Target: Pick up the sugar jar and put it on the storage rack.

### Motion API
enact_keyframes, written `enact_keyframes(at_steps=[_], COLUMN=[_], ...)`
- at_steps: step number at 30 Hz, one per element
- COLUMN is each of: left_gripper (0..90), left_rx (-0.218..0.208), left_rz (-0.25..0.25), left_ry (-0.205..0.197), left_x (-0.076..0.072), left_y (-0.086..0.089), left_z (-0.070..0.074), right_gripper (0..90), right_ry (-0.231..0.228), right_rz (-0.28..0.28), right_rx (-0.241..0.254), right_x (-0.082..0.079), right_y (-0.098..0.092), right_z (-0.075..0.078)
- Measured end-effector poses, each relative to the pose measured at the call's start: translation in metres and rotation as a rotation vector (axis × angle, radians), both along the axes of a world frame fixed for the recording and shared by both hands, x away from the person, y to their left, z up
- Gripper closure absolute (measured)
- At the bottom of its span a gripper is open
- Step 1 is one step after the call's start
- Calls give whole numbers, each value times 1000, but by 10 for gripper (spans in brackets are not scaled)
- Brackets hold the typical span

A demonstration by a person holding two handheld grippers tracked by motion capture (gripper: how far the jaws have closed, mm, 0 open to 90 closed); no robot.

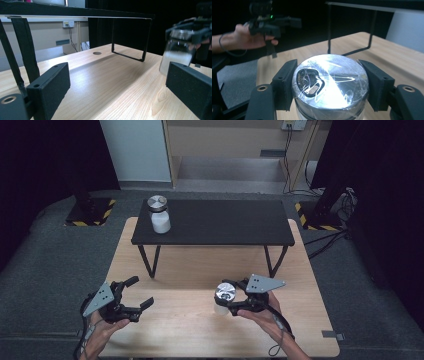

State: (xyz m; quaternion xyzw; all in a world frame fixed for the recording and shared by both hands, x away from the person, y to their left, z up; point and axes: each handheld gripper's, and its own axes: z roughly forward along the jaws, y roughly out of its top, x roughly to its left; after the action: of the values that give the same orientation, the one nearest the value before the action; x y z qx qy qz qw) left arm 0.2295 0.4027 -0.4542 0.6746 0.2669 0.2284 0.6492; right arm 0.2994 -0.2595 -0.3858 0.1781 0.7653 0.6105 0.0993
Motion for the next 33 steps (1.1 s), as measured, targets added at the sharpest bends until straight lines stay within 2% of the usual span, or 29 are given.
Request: enact_keyframes(at_steps=[7, 15, 26, 33], left_gripper=[42, 42, 42, 42], left_rx=[1, 1, -6, -13], left_rz=[-1, -2, 4, 15], left_ry=[3, 7, 13, 17], left_x=[1, 1, 1, 0], left_y=[0, 0, 1, 2], left_z=[0, -1, -2, -3], right_gripper=[349, 349, 349, 349], right_ry=[-12, -11, -42, -66], right_rz=[-51, -87, -45, -24], right_rx=[-14, -3, -6, -25], right_x=[-2, 1, 24, 41], right_y=[-13, -27, -46, -48], right_z=[33, 66, 110, 131])
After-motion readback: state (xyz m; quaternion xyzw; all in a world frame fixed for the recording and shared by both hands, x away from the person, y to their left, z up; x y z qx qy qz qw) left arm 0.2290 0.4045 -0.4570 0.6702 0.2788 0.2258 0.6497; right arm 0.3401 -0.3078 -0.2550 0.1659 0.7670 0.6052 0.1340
